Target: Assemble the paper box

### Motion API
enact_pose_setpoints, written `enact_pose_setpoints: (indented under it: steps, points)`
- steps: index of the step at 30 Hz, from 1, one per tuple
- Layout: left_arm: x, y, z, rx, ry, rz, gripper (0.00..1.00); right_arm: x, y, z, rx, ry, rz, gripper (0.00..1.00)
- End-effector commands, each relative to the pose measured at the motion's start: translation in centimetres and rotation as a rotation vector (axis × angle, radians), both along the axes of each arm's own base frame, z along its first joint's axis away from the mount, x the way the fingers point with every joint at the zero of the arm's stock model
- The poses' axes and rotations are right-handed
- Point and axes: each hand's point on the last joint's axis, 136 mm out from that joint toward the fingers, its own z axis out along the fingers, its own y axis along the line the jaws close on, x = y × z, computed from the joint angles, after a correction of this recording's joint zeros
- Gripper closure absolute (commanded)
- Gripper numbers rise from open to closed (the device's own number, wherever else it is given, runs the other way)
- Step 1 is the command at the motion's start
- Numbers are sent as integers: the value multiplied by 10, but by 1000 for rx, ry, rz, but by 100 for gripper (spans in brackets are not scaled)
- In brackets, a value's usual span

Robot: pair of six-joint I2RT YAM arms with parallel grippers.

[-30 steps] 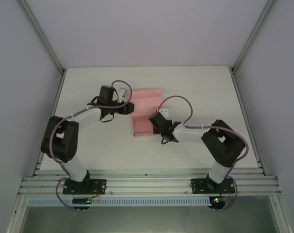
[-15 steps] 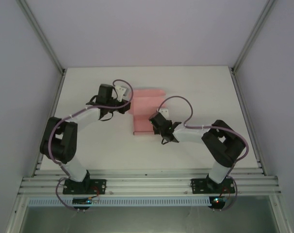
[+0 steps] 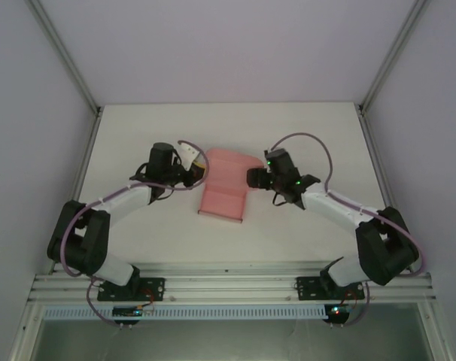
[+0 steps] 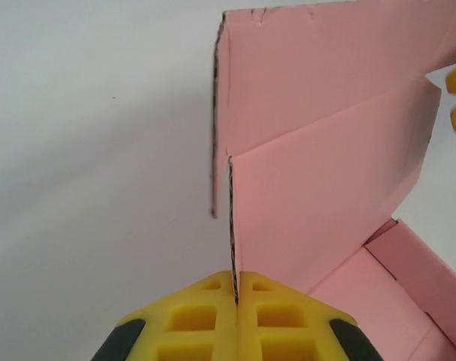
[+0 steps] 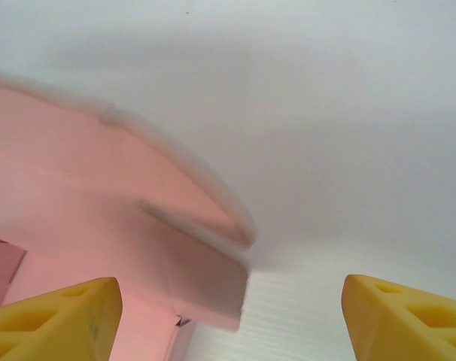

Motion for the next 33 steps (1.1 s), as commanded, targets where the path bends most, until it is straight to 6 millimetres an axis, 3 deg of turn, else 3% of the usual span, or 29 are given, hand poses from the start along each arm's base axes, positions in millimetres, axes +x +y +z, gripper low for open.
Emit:
enact_pose_setpoints:
  steps: [1,9,14,18,23,27,33]
  points:
    - [2,-3,11,2,-72,-11,100,-6,20,7,110,53,255,22]
    - [0,-1,13,10,-85,6,100,3,30,16,167,67,456,38]
    - [2,1,14,12,-89,20,100,-1,30,10,138,92,467,60]
    - [1,1,15,9,-90,27,100,-6,27,1,107,112,465,61]
    - [0,2,16,-4,-90,36,100,-5,30,-2,91,111,469,87]
    - [-2,-2,19,-6,-89,50,100,-5,41,1,65,110,492,100]
    - [3,-6,29,48,-137,201,100,23,32,23,-127,21,251,100]
